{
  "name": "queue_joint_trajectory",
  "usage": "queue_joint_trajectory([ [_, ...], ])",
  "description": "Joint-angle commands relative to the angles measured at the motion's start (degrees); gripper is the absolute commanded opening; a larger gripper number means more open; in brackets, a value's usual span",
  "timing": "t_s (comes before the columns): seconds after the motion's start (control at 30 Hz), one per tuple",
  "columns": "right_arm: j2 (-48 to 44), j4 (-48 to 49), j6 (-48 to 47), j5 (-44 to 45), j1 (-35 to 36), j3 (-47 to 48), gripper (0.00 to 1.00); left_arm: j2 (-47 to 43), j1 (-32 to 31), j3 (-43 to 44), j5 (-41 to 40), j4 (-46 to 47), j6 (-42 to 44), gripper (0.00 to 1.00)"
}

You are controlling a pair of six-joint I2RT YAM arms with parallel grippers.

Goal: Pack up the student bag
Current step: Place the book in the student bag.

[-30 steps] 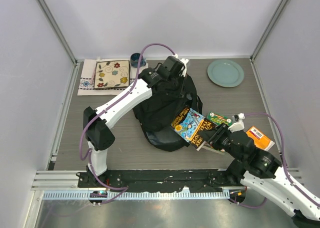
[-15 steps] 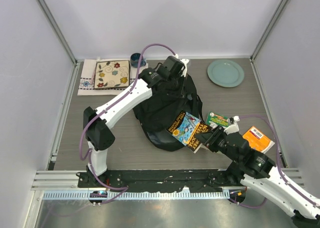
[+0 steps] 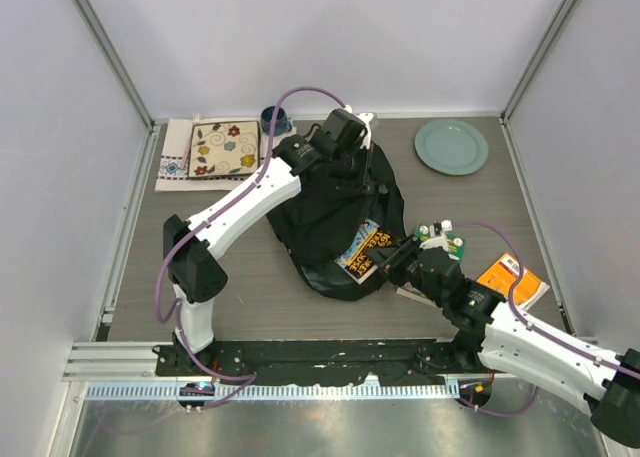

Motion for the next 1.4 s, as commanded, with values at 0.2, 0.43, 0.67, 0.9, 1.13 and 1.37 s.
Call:
queue_joint_trajectory([
  [0.2,6.8,23.8,1.1,2.4,-2.8,2.3,0.01,-5.9,0.0,0.7,3.3,3.2,-0.4,0.00],
  [0.43,13.1,32.4,-0.6,9.9,-2.8,0.7,0.01,-6.0,0.1,1.4,6.2,4.3,-0.2,0.00],
  [0.67,26.7,40.8,-3.9,9.1,-2.7,5.0,0.04,-5.4,0.0,2.3,8.1,3.9,-0.7,0.00],
  [0.9,42.2,60.7,-7.7,11.1,-2.7,6.1,0.08,-5.7,0.1,1.7,8.4,4.4,-1.0,0.00],
  [1.13,56.3,67.9,-6.3,20.5,-2.5,9.0,0.13,-5.8,0.1,1.3,7.7,4.1,-0.7,0.00],
  [1.37,57.8,55.4,0.5,29.3,-2.3,8.6,0.49,-6.1,0.2,-0.3,5.9,4.1,-0.4,0.00],
])
